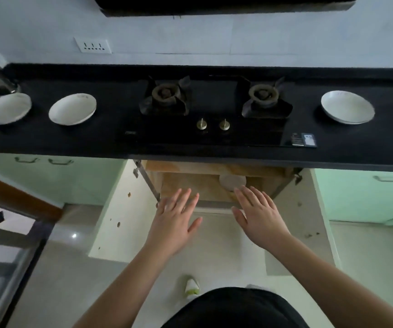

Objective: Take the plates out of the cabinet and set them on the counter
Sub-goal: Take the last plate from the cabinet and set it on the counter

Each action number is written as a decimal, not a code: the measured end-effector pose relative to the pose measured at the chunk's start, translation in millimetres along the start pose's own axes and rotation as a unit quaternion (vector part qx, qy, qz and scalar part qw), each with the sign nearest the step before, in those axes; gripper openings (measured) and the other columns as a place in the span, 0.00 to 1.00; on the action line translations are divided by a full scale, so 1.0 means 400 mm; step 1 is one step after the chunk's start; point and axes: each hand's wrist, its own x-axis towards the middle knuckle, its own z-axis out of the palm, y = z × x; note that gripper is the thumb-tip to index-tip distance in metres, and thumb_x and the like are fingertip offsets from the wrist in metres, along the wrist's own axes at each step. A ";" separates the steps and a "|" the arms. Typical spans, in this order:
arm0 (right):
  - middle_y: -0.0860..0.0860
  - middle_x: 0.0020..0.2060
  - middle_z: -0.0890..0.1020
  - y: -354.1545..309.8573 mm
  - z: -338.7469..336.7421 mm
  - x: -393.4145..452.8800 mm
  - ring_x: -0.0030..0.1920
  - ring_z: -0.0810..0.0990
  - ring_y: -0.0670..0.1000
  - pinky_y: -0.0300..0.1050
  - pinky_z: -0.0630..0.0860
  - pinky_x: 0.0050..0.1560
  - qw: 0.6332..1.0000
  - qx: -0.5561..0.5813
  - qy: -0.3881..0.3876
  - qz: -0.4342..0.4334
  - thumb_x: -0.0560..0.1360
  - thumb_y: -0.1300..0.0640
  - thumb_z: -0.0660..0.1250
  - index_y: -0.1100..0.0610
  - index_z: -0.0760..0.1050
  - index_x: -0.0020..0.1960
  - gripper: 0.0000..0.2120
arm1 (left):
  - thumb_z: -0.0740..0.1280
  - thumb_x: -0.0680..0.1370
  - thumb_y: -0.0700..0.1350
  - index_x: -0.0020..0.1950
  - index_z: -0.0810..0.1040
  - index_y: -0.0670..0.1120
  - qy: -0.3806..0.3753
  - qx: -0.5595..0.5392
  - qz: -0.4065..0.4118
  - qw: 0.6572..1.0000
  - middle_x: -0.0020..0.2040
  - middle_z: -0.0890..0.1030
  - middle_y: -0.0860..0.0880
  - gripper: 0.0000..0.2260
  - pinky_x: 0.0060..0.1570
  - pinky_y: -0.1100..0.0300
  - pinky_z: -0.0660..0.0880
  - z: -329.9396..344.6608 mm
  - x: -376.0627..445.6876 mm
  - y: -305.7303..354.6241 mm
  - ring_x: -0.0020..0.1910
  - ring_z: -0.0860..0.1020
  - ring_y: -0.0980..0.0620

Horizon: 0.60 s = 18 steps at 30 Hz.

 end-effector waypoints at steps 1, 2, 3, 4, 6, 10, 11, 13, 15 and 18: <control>0.48 0.78 0.58 -0.008 0.003 0.012 0.78 0.51 0.52 0.51 0.45 0.77 1.000 0.000 -0.003 0.008 0.80 0.39 0.39 0.50 0.51 0.79 0.31 | 0.39 0.80 0.64 0.80 0.42 0.55 -0.010 0.008 0.010 1.000 0.81 0.46 0.52 0.30 0.77 0.44 0.47 0.004 0.021 -0.017 0.79 0.41 0.50; 0.48 0.78 0.58 -0.011 0.006 0.020 0.78 0.51 0.52 0.51 0.45 0.77 1.000 0.000 -0.003 0.018 0.80 0.39 0.39 0.50 0.51 0.79 0.31 | 0.39 0.80 0.64 0.80 0.43 0.54 -0.017 0.016 0.018 1.000 0.81 0.46 0.51 0.30 0.77 0.43 0.48 0.007 0.043 -0.029 0.79 0.41 0.49; 0.48 0.78 0.57 -0.011 0.010 0.025 0.77 0.51 0.52 0.51 0.45 0.77 1.000 0.000 -0.001 0.028 0.80 0.39 0.40 0.51 0.51 0.79 0.30 | 0.39 0.80 0.64 0.80 0.43 0.54 -0.022 0.019 0.024 0.999 0.81 0.46 0.51 0.30 0.77 0.43 0.49 0.009 0.065 -0.038 0.79 0.41 0.49; 0.48 0.78 0.57 -0.008 0.013 0.027 0.78 0.51 0.52 0.51 0.45 0.77 0.999 0.001 0.000 0.037 0.81 0.39 0.40 0.50 0.51 0.79 0.30 | 0.39 0.80 0.64 0.81 0.44 0.54 -0.025 0.019 0.030 0.999 0.81 0.47 0.51 0.30 0.77 0.43 0.48 0.011 0.088 -0.043 0.79 0.42 0.49; 0.48 0.78 0.57 0.005 0.021 0.030 0.78 0.52 0.52 0.50 0.45 0.76 0.998 0.004 -0.002 0.057 0.81 0.40 0.42 0.51 0.51 0.79 0.29 | 0.40 0.81 0.63 0.81 0.46 0.53 -0.027 0.020 0.047 0.998 0.81 0.49 0.50 0.30 0.76 0.45 0.47 0.015 0.126 -0.047 0.79 0.44 0.48; 0.49 0.78 0.57 0.049 0.052 0.052 0.78 0.51 0.52 0.51 0.46 0.77 0.995 0.007 -0.029 0.092 0.81 0.40 0.42 0.50 0.50 0.79 0.29 | 0.40 0.80 0.63 0.81 0.49 0.51 -0.053 0.019 0.069 0.996 0.81 0.51 0.49 0.31 0.76 0.44 0.51 0.036 0.199 -0.038 0.79 0.47 0.47; 0.49 0.78 0.57 0.061 0.062 0.064 0.78 0.51 0.52 0.51 0.46 0.77 0.995 0.007 -0.032 0.099 0.81 0.40 0.42 0.50 0.50 0.79 0.29 | 0.40 0.80 0.63 0.81 0.49 0.51 -0.057 0.014 0.071 0.996 0.81 0.51 0.49 0.31 0.76 0.44 0.52 0.044 0.219 -0.034 0.79 0.47 0.47; 0.49 0.78 0.57 0.086 0.086 0.094 0.78 0.51 0.52 0.51 0.46 0.77 0.994 0.008 -0.037 0.102 0.81 0.40 0.42 0.51 0.51 0.79 0.29 | 0.41 0.80 0.62 0.81 0.49 0.51 -0.069 0.012 0.075 0.995 0.81 0.51 0.49 0.30 0.76 0.43 0.52 0.064 0.259 -0.026 0.79 0.47 0.47; 0.49 0.78 0.58 0.112 0.115 0.127 0.78 0.51 0.52 0.50 0.43 0.76 0.994 0.016 -0.044 0.102 0.82 0.41 0.43 0.51 0.52 0.79 0.29 | 0.41 0.80 0.63 0.81 0.48 0.51 -0.090 0.014 0.076 0.993 0.81 0.50 0.48 0.31 0.76 0.41 0.51 0.090 0.293 -0.023 0.79 0.47 0.46; 0.50 0.78 0.58 0.172 0.184 0.202 0.78 0.49 0.52 0.50 0.40 0.76 0.994 0.015 -0.045 0.101 0.82 0.41 0.44 0.52 0.53 0.79 0.28 | 0.40 0.80 0.63 0.81 0.52 0.50 -0.079 0.022 0.072 0.994 0.81 0.54 0.47 0.32 0.75 0.40 0.53 0.150 0.362 -0.023 0.79 0.51 0.45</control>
